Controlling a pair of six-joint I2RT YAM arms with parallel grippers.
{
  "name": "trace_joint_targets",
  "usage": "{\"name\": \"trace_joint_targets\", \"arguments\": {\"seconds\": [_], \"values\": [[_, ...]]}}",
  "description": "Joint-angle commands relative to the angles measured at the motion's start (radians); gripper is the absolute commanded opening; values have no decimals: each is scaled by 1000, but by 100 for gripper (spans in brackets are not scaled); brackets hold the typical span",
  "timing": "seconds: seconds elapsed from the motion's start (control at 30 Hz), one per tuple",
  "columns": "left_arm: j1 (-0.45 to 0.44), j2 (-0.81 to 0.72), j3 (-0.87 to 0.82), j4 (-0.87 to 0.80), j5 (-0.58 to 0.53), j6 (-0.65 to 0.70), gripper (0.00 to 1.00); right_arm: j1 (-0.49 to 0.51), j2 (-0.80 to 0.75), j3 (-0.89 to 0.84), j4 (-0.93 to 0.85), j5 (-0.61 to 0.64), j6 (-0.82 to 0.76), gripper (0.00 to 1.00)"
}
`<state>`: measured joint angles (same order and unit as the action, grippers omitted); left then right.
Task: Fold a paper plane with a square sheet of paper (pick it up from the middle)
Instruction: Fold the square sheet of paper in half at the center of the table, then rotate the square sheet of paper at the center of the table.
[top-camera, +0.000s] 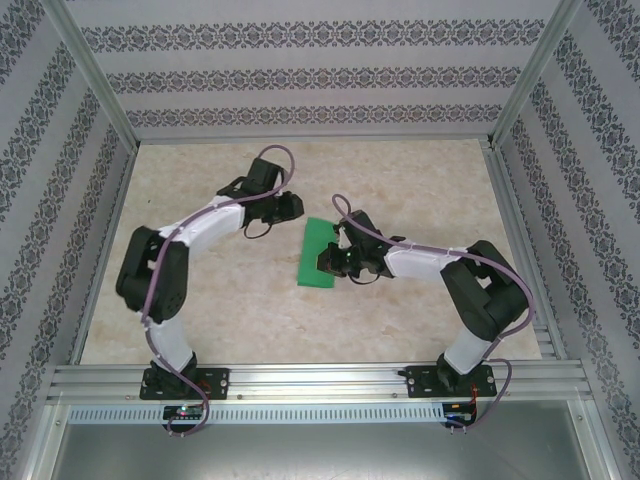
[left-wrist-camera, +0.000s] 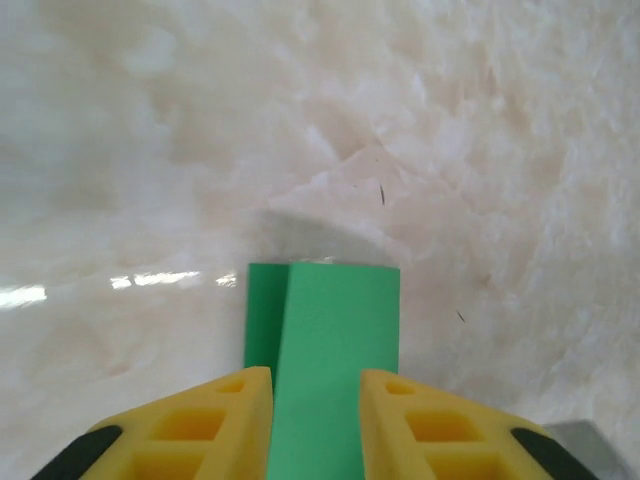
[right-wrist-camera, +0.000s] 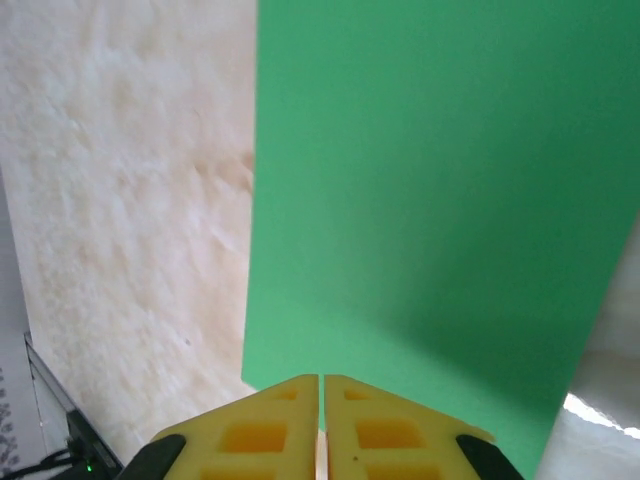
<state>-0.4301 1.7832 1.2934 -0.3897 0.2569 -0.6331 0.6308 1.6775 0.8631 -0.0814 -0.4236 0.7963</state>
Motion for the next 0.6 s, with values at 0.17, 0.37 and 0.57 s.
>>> {"name": "trace_joint_targets", "arguments": {"seconds": [0.17,0.37,0.57], "values": [[10,-200,-226,63,-19,-47,42,-48,61,158,-204,115,-152,12],[-29,-266,-329,112,-11,-47,44,-47,62,129,-292,87,-178,10],[-49,-296,-373,121,-57,-73,46,5,124,126,-261,19,-173,10]]}}
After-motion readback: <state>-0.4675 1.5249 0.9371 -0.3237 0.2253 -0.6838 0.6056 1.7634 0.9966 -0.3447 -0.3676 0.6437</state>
